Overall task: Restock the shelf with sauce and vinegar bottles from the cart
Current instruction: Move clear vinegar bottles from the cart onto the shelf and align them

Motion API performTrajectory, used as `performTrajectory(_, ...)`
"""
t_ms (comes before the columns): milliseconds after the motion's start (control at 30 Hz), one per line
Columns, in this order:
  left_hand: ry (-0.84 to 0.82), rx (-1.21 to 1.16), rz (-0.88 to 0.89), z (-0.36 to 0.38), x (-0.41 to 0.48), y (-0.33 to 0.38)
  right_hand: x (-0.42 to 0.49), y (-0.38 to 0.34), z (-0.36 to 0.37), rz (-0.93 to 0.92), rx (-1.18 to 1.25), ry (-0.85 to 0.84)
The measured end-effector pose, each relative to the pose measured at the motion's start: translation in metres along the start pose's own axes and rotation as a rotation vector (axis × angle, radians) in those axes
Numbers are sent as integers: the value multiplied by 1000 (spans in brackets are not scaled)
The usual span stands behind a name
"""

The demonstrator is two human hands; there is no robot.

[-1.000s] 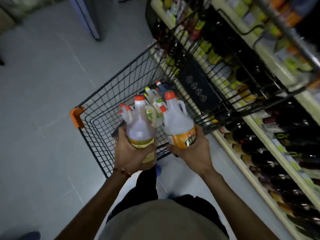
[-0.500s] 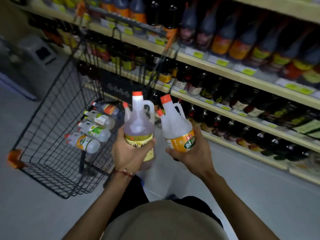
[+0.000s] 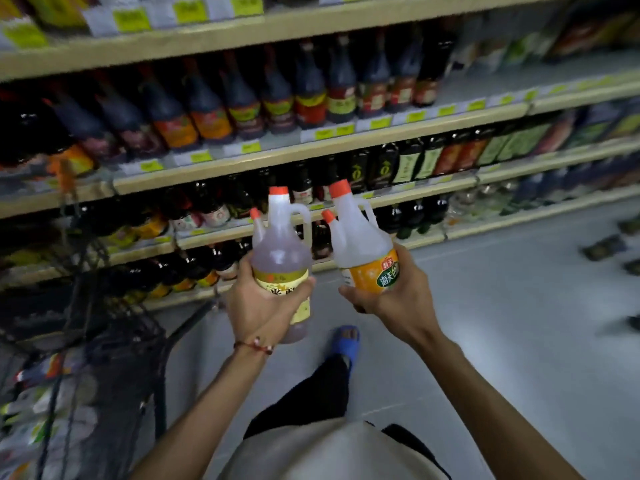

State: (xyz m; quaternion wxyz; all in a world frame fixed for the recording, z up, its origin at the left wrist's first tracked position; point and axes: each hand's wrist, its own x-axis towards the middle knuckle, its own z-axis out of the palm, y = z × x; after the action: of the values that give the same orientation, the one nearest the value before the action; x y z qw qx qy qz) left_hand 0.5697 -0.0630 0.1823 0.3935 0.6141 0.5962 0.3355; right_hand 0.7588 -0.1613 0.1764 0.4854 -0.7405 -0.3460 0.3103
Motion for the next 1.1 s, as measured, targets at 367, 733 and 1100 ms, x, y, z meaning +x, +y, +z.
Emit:
performTrajectory(367,-234,40,88,219,60,112,108,37,-167,164,42,202)
performTrajectory(733,-325,185,240,363,79,217,184,66,-304,148,22,307)
performTrajectory(1100,-82,209,57,475,59,283,286,107,-432,22,-90,47)
